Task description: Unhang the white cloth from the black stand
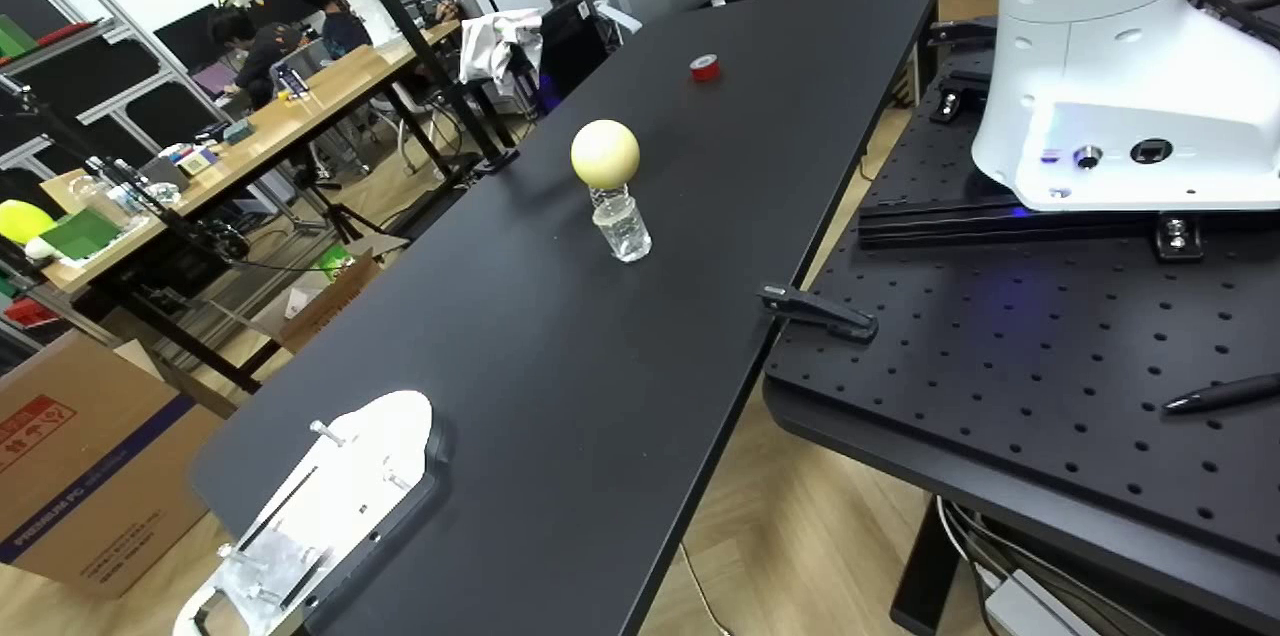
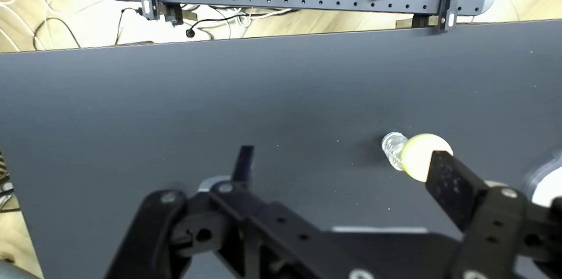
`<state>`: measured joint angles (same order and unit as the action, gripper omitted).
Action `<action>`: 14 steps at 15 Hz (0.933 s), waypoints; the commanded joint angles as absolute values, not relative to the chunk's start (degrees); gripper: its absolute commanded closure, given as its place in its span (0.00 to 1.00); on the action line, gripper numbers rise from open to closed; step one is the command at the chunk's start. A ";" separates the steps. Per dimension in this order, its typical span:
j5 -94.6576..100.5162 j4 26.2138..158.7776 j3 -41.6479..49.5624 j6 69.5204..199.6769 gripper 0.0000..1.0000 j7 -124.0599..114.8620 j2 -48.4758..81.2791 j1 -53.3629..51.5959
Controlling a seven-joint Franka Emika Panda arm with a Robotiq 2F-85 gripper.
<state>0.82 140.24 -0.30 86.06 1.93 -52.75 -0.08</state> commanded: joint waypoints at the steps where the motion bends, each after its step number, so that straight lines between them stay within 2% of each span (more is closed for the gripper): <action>1: 2.14 140.35 -0.70 89.57 0.00 1.14 -52.40 0.09; 5: 5.56 140.84 -0.90 101.96 0.00 1.44 -48.57 0.58; 9: 7.55 138.93 -0.25 112.64 0.00 2.12 -39.42 0.30; 14: 5.95 134.49 0.71 115.39 0.00 3.83 -26.65 -0.25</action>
<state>6.77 139.45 0.08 116.53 2.78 -34.29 -0.04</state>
